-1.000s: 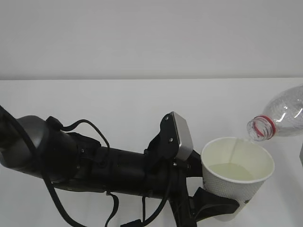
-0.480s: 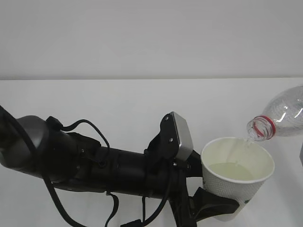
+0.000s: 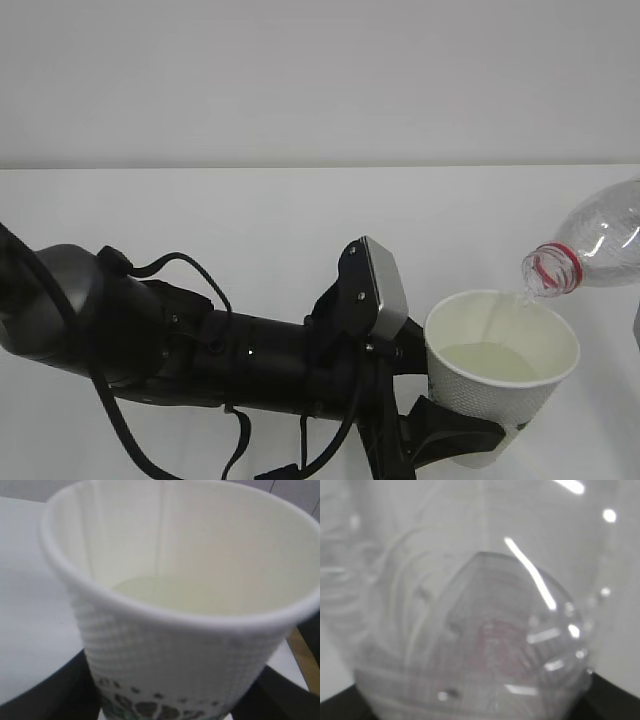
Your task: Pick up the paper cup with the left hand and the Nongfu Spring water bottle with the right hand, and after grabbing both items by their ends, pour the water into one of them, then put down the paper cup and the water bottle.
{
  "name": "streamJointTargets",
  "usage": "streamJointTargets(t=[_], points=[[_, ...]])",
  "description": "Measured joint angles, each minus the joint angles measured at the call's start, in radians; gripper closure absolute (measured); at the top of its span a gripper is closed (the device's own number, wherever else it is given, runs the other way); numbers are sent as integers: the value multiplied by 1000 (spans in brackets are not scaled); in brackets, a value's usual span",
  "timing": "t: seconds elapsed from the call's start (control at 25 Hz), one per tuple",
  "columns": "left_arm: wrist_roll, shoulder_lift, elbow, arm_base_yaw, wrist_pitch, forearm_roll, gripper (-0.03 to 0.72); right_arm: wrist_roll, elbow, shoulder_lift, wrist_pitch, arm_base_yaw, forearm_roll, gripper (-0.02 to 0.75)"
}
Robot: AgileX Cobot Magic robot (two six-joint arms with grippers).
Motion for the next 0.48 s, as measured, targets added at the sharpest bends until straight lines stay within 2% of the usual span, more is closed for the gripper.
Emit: streamJointTargets(t=[0.48], points=[[0, 0, 0, 0, 0, 0, 185, 0, 0, 0, -7, 0, 0, 253]])
